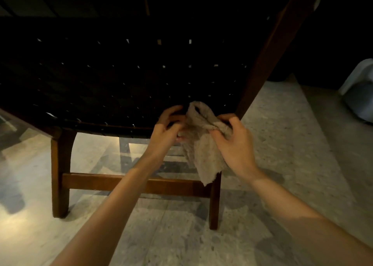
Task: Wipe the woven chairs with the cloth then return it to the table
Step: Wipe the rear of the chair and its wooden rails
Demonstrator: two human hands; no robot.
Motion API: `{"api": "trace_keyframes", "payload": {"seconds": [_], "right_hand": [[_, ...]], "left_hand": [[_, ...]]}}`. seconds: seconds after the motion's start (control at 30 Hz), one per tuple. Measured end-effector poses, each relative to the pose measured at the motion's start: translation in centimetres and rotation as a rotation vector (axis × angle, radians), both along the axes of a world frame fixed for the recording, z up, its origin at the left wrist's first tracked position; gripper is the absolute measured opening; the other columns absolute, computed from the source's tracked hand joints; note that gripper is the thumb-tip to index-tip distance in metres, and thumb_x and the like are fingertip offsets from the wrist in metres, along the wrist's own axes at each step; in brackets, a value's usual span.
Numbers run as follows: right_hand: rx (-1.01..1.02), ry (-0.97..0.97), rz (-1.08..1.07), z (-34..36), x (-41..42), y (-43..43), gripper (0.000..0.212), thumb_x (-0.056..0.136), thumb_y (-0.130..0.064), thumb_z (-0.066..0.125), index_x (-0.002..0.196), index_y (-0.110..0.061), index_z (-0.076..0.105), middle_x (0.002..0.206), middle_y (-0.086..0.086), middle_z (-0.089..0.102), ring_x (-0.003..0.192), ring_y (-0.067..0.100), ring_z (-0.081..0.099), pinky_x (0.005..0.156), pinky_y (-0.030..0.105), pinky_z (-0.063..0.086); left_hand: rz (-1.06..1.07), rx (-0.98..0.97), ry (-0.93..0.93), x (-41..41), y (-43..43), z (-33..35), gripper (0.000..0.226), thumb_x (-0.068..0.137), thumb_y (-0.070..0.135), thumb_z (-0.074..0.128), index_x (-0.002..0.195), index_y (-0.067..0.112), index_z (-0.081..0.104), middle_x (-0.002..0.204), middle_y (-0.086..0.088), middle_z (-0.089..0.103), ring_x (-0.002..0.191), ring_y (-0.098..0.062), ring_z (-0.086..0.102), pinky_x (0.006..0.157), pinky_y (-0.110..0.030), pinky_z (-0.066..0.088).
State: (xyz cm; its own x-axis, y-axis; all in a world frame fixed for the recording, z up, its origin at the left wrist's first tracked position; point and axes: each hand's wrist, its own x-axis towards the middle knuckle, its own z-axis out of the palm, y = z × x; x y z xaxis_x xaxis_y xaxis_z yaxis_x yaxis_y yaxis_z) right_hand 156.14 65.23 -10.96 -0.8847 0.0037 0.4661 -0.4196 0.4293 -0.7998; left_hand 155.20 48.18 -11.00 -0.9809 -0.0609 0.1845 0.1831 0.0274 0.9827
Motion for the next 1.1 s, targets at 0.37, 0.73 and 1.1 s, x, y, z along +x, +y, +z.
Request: {"api": "trace_keyframes", "payload": {"seconds": [0.37, 0.73, 1.1], "right_hand": [[-0.004, 0.263, -0.444, 6.0, 2.0, -0.7, 0.018, 0.079, -0.021, 0.076, 0.096, -0.015, 0.071, 0.095, -0.003, 0.049, 0.081, -0.003, 0.043, 0.074, 0.0, 0.034], [-0.633, 0.23, -0.452, 8.7, 1.9, -3.2, 0.036, 0.084, -0.012, 0.071, 0.07, -0.045, 0.072, 0.056, -0.015, 0.064, 0.059, 0.011, 0.068, 0.06, 0.033, 0.059], [-0.68, 0.295, -0.343, 7.2, 0.3, -4.7, 0.023, 0.088, -0.008, 0.066, 0.111, -0.007, 0.067, 0.077, -0.013, 0.071, 0.071, 0.002, 0.069, 0.065, 0.006, 0.046]], "left_hand": [[0.245, -0.011, 0.444, 0.7, 3.9, 6.5, 0.008, 0.09, 0.013, 0.063, 0.097, 0.017, 0.062, 0.064, -0.001, 0.063, 0.059, -0.009, 0.063, 0.055, -0.022, 0.051], [0.252, -0.41, 0.874, -0.1, 5.9, 8.0, 0.026, 0.095, -0.002, 0.047, 0.12, 0.007, 0.048, 0.128, 0.002, 0.049, 0.123, 0.007, 0.043, 0.101, -0.016, 0.039], [0.436, -1.135, 1.029, -2.1, 4.9, 7.8, 0.052, 0.093, 0.008, 0.052, 0.142, 0.001, 0.034, 0.148, -0.012, 0.035, 0.137, -0.021, 0.031, 0.113, -0.03, 0.025]]}}
